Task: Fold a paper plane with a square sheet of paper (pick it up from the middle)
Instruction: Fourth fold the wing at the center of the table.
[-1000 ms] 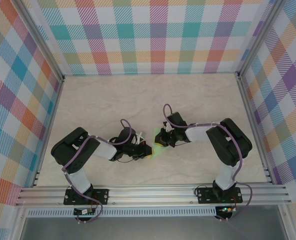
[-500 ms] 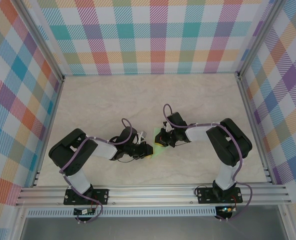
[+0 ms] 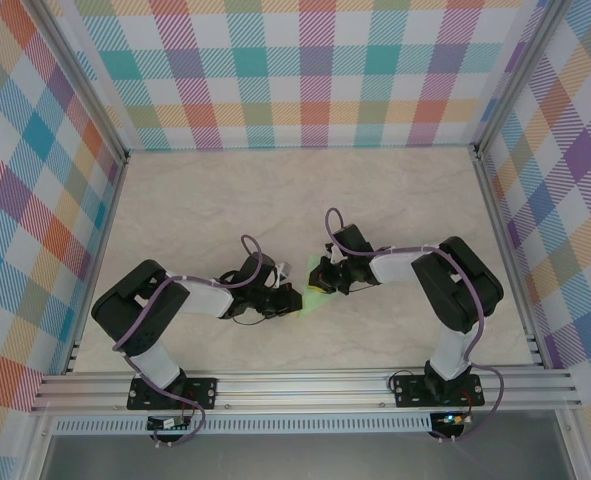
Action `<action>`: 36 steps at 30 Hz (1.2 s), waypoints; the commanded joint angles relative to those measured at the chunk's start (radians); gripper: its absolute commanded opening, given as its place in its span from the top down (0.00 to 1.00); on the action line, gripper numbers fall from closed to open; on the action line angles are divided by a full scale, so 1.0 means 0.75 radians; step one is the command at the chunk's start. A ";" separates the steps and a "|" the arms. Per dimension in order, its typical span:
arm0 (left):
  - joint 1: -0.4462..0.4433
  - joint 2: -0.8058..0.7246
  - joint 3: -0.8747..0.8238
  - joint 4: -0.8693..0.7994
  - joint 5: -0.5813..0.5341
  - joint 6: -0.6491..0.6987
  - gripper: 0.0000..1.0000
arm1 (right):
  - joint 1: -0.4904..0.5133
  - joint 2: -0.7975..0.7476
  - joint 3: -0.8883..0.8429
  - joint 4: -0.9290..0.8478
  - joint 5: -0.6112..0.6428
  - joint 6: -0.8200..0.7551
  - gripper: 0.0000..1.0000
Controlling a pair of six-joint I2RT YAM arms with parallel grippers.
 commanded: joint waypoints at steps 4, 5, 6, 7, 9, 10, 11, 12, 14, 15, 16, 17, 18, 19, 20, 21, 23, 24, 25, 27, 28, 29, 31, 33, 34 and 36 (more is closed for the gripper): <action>-0.013 -0.013 -0.003 -0.173 -0.038 0.043 0.92 | -0.009 0.043 -0.042 -0.060 0.068 0.003 0.95; -0.012 -0.018 -0.006 -0.179 -0.034 0.043 0.92 | -0.009 0.043 -0.042 -0.062 0.070 0.004 0.95; -0.015 -0.024 -0.007 -0.183 -0.029 0.044 0.93 | -0.008 0.043 -0.043 -0.063 0.071 0.005 0.95; -0.015 -0.024 -0.007 -0.190 -0.015 0.045 0.92 | -0.009 0.045 -0.046 -0.061 0.071 0.002 0.95; -0.016 -0.025 0.000 -0.209 0.012 0.061 0.91 | -0.008 0.045 -0.050 -0.062 0.070 0.003 0.95; -0.019 -0.031 0.003 -0.223 0.012 0.071 0.91 | -0.009 0.046 -0.049 -0.064 0.067 0.001 0.95; -0.020 -0.038 0.003 -0.232 0.010 0.074 0.91 | -0.010 0.046 -0.052 -0.063 0.067 0.003 0.95; -0.021 -0.044 0.004 -0.243 0.009 0.080 0.91 | -0.009 0.044 -0.053 -0.063 0.068 0.003 0.95; -0.021 -0.051 0.016 -0.277 0.005 0.092 0.91 | -0.010 0.045 -0.053 -0.067 0.067 0.001 0.95; -0.021 -0.054 0.024 -0.288 0.006 0.095 0.91 | -0.009 0.045 -0.052 -0.067 0.067 0.001 0.95; -0.021 -0.058 0.023 -0.292 0.011 0.096 0.90 | -0.009 0.048 -0.051 -0.068 0.065 0.001 0.95; -0.020 -0.066 0.023 -0.292 0.015 0.095 0.89 | -0.009 0.048 -0.049 -0.067 0.065 -0.001 0.95; -0.021 -0.074 0.023 -0.289 0.015 0.096 0.89 | -0.009 0.050 -0.050 -0.069 0.065 -0.001 0.95; -0.023 -0.082 0.021 -0.290 0.017 0.095 0.89 | -0.009 0.049 -0.049 -0.069 0.065 -0.001 0.95; -0.022 -0.095 0.021 -0.289 0.023 0.095 0.88 | -0.008 0.050 -0.051 -0.073 0.067 -0.004 0.95; -0.025 -0.102 0.021 -0.288 0.028 0.098 0.88 | -0.009 0.049 -0.052 -0.071 0.067 -0.005 0.95; -0.028 -0.114 0.025 -0.298 0.032 0.111 0.88 | -0.008 0.051 -0.054 -0.071 0.069 -0.007 0.95; -0.026 -0.114 0.029 -0.309 0.028 0.119 0.88 | -0.010 0.054 -0.054 -0.075 0.070 -0.006 0.95; -0.027 -0.112 0.031 -0.314 0.022 0.122 0.89 | -0.009 0.056 -0.055 -0.073 0.071 -0.007 0.95; -0.026 -0.100 0.033 -0.309 0.028 0.122 0.91 | -0.010 0.057 -0.057 -0.075 0.069 -0.005 0.95; -0.027 -0.095 0.034 -0.307 0.026 0.120 0.92 | -0.009 0.059 -0.055 -0.074 0.069 -0.006 0.95; -0.026 -0.089 0.032 -0.304 0.027 0.117 0.93 | -0.008 0.058 -0.057 -0.075 0.069 -0.005 0.95; -0.029 -0.087 0.030 -0.302 0.031 0.118 0.95 | -0.009 0.057 -0.056 -0.074 0.069 -0.009 0.95; -0.028 -0.089 0.029 -0.314 0.034 0.121 0.96 | -0.009 0.057 -0.054 -0.077 0.069 -0.010 0.95; -0.029 -0.091 0.033 -0.339 0.029 0.122 0.97 | -0.009 0.057 -0.056 -0.073 0.069 -0.008 0.95; -0.028 -0.074 0.042 -0.389 0.027 0.142 0.99 | -0.009 0.061 -0.055 -0.075 0.071 -0.011 0.95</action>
